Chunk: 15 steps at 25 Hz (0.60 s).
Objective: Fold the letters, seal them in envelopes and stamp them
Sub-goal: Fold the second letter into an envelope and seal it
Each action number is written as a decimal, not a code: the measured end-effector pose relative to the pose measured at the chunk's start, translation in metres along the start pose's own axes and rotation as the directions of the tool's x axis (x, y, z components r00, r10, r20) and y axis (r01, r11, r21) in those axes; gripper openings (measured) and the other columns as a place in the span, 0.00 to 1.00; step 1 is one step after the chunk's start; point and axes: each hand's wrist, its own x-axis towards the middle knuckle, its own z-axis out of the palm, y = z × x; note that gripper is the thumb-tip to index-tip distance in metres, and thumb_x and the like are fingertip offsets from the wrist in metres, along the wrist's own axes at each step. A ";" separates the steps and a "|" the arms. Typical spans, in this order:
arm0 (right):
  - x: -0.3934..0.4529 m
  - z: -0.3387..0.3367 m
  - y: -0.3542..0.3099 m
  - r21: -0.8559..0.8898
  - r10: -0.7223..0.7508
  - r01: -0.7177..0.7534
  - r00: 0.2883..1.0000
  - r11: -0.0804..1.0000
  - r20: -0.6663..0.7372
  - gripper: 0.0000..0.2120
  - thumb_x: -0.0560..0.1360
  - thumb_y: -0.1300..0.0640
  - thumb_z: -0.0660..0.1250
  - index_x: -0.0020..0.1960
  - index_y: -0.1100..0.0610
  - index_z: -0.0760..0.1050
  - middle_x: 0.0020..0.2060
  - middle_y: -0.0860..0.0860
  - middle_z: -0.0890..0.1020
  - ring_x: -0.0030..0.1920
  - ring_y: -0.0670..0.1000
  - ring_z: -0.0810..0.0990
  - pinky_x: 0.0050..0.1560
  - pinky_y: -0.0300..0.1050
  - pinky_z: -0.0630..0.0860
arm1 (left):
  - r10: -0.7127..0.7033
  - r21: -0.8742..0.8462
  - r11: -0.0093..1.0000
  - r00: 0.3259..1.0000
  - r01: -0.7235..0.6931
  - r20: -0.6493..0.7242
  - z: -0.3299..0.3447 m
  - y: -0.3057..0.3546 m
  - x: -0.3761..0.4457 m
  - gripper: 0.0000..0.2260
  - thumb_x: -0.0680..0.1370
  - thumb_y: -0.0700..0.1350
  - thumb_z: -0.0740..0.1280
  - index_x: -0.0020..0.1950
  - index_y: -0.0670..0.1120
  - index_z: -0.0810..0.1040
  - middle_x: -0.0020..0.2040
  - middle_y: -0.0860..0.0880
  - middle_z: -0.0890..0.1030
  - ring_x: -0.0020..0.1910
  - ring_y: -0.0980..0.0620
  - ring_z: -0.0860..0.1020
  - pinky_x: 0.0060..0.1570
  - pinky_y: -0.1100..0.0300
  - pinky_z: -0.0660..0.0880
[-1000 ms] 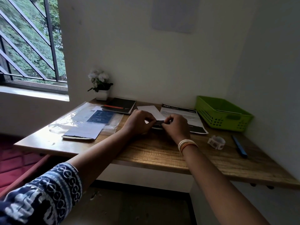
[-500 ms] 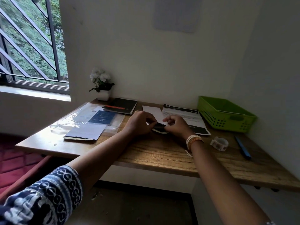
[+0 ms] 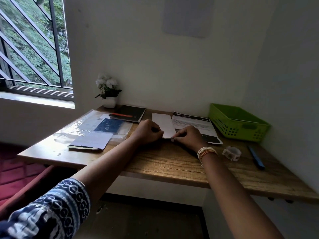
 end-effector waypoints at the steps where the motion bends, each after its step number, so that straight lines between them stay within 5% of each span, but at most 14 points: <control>1: 0.000 0.000 -0.001 -0.002 0.004 -0.004 1.000 1.000 0.010 0.08 0.71 0.57 0.74 0.48 0.57 0.84 0.46 0.50 0.85 0.44 0.42 0.77 0.47 0.37 0.74 | -0.011 0.005 1.000 1.000 0.011 0.012 0.001 0.000 0.001 0.09 0.75 0.47 0.70 0.49 0.42 0.84 0.48 0.48 0.84 0.43 0.57 0.79 0.37 0.71 0.71; 12: -0.002 0.007 -0.006 -0.090 -0.023 0.016 0.997 0.996 -0.077 0.07 0.73 0.59 0.71 0.50 0.59 0.83 0.48 0.53 0.85 0.46 0.45 0.79 0.52 0.39 0.75 | 0.104 0.114 0.986 0.980 -0.124 0.173 -0.002 -0.003 0.002 0.07 0.75 0.44 0.70 0.52 0.46 0.83 0.52 0.48 0.83 0.49 0.55 0.80 0.51 0.60 0.79; 15: -0.008 0.012 -0.015 -0.258 -0.127 0.105 0.990 0.960 -0.069 0.08 0.74 0.59 0.69 0.51 0.60 0.83 0.48 0.54 0.84 0.48 0.49 0.81 0.49 0.39 0.76 | 0.053 0.225 0.968 0.970 -0.108 0.238 -0.002 0.007 -0.003 0.11 0.78 0.46 0.66 0.58 0.47 0.81 0.57 0.48 0.82 0.54 0.52 0.80 0.53 0.58 0.77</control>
